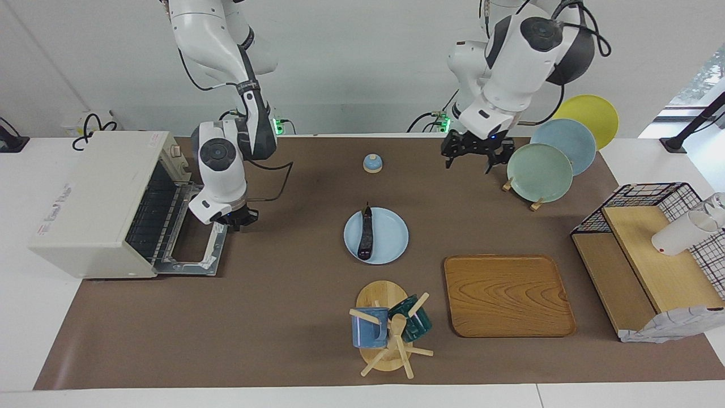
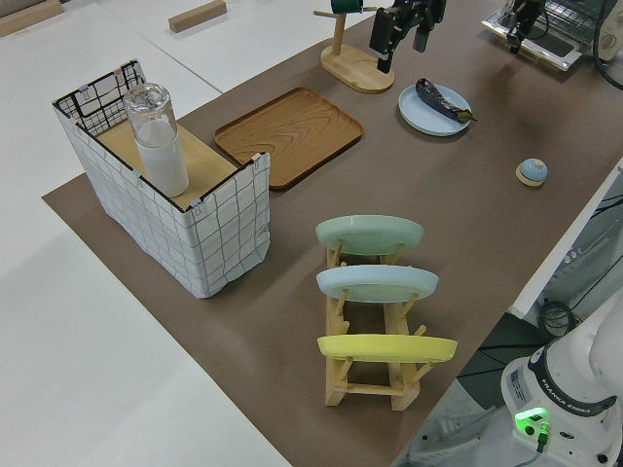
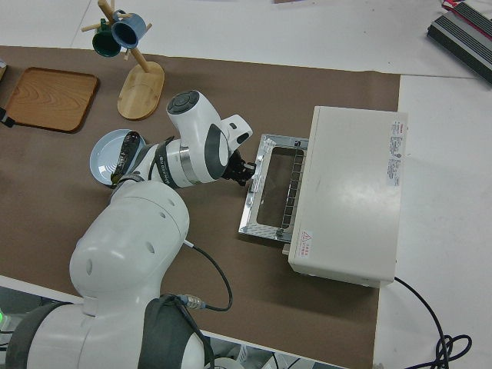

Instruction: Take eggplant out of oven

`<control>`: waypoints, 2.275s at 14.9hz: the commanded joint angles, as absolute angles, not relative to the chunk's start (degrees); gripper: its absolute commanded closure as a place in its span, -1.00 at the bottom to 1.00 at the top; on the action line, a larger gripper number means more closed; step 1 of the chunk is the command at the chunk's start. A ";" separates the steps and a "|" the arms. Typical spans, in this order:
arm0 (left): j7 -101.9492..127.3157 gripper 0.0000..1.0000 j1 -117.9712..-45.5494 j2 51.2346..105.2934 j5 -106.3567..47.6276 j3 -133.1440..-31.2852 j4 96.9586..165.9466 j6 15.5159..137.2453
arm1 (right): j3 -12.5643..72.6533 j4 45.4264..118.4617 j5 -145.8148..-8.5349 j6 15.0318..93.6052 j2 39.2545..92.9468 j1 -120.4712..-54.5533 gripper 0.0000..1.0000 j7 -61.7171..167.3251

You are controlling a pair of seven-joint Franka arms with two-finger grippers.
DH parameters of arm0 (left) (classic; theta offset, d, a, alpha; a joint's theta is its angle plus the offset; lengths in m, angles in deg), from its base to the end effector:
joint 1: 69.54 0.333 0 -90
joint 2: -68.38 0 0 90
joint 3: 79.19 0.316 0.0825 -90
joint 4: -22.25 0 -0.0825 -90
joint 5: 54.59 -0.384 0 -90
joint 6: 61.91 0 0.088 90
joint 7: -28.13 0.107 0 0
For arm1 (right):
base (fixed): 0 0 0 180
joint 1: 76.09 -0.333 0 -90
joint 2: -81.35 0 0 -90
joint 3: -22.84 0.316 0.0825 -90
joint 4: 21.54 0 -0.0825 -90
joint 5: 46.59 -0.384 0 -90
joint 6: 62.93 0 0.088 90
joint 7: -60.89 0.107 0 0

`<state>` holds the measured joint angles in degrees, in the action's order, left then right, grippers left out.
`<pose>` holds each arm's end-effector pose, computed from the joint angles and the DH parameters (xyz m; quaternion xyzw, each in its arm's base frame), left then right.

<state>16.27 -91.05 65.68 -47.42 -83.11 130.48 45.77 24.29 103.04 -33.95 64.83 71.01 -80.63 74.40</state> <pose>0.4940 -0.2459 0.5261 0.9931 -0.1001 -0.0009 0.0612 0.5403 0.0499 0.2997 0.9948 0.0074 -0.0474 0.0897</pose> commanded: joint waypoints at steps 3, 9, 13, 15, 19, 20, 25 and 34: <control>10.02 -1.00 -100.48 77.32 -46.06 -82.09 131.77 62.34 | 25.04 105.37 -31.30 66.71 72.30 -77.85 1.00 70.82; 8.27 -1.00 -106.36 87.17 -45.10 -82.09 130.89 72.81 | 25.13 98.28 -28.04 59.53 71.95 -76.62 1.00 62.67; 7.82 -1.00 -106.72 88.51 -45.10 -82.09 131.06 73.79 | 25.04 91.94 -28.13 51.96 72.48 -75.74 1.00 58.52; 7.74 -1.00 -106.81 88.59 -45.10 -82.17 131.06 73.96 | 25.13 89.03 -28.13 48.00 72.65 -75.65 1.00 57.65; 7.56 -1.00 -107.16 90.26 -45.01 -82.18 131.06 76.41 | 24.95 87.70 -28.22 45.62 73.79 -73.89 1.00 53.78; 7.12 -1.00 -107.68 90.70 -44.75 -82.26 131.06 77.47 | 24.87 87.62 -28.30 44.75 74.40 -73.37 1.00 52.47; 5.89 -0.93 -108.65 90.88 -43.78 -82.18 131.15 77.74 | 24.87 87.18 -28.57 41.94 76.34 -69.06 1.00 46.92; 5.10 0.34 -108.83 90.88 -43.78 -82.09 131.33 77.83 | 25.13 71.36 -37.43 26.37 76.78 -69.06 1.00 46.83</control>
<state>5.32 -107.85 90.37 -45.13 -82.94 131.65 76.88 24.77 74.82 -34.34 28.82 77.38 -69.55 47.84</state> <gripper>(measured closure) 0.612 0.991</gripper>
